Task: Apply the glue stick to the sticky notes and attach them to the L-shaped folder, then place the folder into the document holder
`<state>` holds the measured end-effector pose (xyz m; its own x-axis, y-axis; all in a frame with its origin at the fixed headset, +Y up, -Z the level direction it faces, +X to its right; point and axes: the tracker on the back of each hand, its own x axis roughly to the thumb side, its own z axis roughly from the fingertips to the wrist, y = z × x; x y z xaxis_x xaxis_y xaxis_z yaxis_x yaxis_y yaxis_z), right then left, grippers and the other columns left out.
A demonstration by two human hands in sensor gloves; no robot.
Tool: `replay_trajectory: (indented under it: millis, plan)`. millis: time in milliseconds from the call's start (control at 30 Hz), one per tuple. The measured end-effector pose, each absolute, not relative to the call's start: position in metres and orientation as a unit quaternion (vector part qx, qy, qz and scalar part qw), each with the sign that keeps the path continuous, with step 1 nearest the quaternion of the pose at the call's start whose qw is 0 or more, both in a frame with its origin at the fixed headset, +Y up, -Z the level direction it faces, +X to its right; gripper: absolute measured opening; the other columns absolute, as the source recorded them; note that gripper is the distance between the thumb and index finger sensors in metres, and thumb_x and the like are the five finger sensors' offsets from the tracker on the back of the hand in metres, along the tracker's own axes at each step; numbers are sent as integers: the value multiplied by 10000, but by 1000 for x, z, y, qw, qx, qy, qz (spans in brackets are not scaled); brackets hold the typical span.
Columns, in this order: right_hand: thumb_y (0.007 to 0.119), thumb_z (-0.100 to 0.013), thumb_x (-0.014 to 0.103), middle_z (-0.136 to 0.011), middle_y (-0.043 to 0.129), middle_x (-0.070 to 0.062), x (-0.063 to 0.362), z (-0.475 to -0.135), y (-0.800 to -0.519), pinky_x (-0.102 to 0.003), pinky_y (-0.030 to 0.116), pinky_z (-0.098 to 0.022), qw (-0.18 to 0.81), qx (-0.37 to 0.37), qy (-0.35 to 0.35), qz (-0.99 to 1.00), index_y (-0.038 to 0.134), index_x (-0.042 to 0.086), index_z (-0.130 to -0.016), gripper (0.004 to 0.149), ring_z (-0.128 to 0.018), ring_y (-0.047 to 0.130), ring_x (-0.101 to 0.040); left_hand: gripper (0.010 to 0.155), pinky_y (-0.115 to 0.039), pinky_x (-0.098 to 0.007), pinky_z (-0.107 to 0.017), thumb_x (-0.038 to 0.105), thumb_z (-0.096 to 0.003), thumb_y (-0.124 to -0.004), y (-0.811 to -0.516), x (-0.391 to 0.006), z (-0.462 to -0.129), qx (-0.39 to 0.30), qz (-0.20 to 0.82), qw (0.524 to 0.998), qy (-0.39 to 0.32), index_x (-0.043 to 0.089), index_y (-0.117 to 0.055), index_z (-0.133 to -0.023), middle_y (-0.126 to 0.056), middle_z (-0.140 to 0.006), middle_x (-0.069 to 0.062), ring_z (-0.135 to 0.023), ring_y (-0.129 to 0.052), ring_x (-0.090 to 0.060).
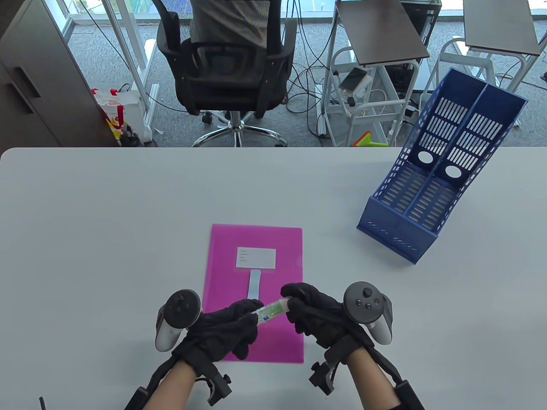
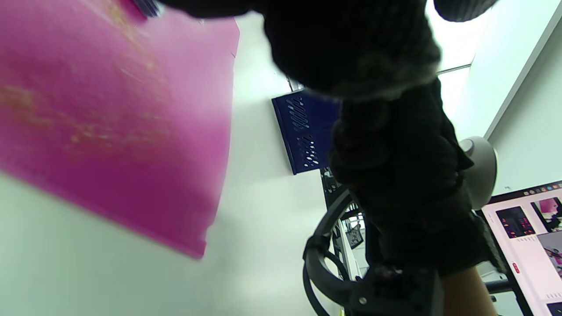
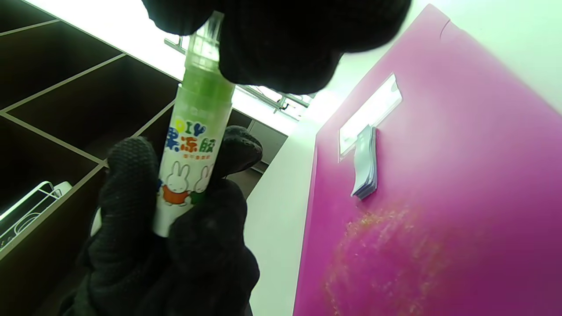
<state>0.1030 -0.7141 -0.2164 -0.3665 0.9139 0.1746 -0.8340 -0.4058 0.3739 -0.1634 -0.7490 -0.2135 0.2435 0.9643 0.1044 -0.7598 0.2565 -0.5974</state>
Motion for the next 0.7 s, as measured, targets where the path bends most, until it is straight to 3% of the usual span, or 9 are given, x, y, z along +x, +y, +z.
replay_trajectory:
  millis: [200,400,500,567,667,700]
  plan:
    - [604,-597,313,-694,905,-128,92,-206,-708,-267,837,-335,453,162,34,876,674,132,-1022,468,-430,946,-166,620,-842,-251,-166,524,-542,-650,-742,-153,-208,-210,526,785,-253,79,-599,-971,-951,-491,23,-128,-964,-13]
    - [619,-596,206,-944,805,-236,79,-200,-701,-384,845,-482,413,195,55,888,533,45,-1072,509,-729,945,-332,593,-847,-241,-193,487,-543,-616,-728,-150,-204,-109,391,874,-267,91,-564,-981,-931,-545,38,-176,-963,-5]
    - [622,-596,192,-982,767,-252,78,-198,-699,-409,831,-510,417,203,51,884,512,43,-1078,516,-777,918,-359,594,-845,-241,-191,494,-532,-609,-726,-149,-201,-82,369,886,-269,100,-565,-975,-926,-543,50,-167,-957,0]
    - [618,-596,222,-956,795,-244,80,-198,-698,-384,842,-495,410,211,36,887,527,47,-1071,514,-754,941,-333,593,-844,-243,-192,496,-530,-604,-725,-147,-201,-75,359,888,-277,103,-565,-972,-924,-543,54,-164,-955,0]
    - [573,-609,458,-732,954,-191,92,-199,-699,-312,863,-380,467,174,-30,866,702,38,-989,581,-532,1020,-253,588,-849,-269,-231,513,-517,-636,-720,-147,-204,-65,325,900,-285,148,-592,-976,-929,-563,53,-204,-975,-28]
    - [544,-618,482,-677,973,-156,95,-202,-700,-316,853,-357,481,163,-30,861,765,79,-937,560,-477,1015,-254,584,-849,-282,-274,528,-504,-664,-719,-147,-205,-60,305,905,-289,183,-610,-972,-923,-596,53,-253,-985,-42]
